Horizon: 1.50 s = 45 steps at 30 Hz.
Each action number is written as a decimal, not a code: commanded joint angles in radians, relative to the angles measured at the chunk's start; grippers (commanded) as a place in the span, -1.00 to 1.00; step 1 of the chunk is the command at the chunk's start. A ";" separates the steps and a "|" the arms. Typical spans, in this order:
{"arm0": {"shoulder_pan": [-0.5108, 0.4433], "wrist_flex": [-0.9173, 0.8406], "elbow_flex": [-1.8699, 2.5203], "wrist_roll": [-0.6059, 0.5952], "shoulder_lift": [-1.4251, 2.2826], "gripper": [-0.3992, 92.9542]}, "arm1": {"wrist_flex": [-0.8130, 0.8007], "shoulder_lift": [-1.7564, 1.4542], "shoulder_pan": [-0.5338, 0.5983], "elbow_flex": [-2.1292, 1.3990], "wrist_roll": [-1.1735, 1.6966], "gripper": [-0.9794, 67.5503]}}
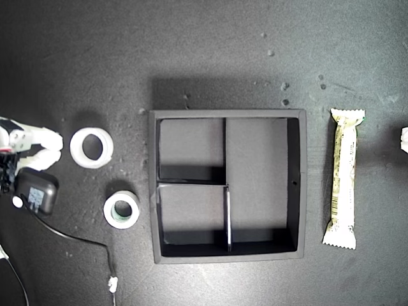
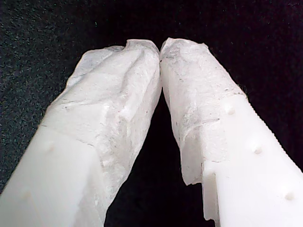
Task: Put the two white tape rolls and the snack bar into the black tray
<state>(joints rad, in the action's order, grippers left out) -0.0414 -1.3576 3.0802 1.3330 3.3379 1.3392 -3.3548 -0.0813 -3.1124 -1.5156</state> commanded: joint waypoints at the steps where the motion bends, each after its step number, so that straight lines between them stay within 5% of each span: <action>1: 0.021 -0.038 0.058 0.066 0.051 -0.99 | -0.005 0.003 -0.052 -0.012 0.285 -0.97; 18: -0.002 -0.037 0.058 0.133 0.051 -0.99 | -0.054 0.003 -0.051 -0.012 0.295 -0.98; 21: -0.006 -0.037 0.058 0.144 0.049 -0.99 | -0.210 0.005 -0.120 -0.012 0.245 -0.98; 27: -0.038 -0.029 0.058 0.245 0.049 -0.99 | -0.792 0.006 -0.170 -0.012 0.124 -0.98; 33: -0.175 0.015 0.058 0.535 0.046 -0.99 | -0.808 0.006 -0.206 -0.012 -0.414 -0.98; 45: -0.153 0.259 -0.063 0.235 0.044 -0.92 | -0.902 0.006 -0.190 -0.012 -0.308 -0.98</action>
<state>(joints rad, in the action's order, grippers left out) -0.2025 -1.1812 3.0634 1.6567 3.3379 0.4970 -3.3471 -0.2899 -3.1124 -1.8853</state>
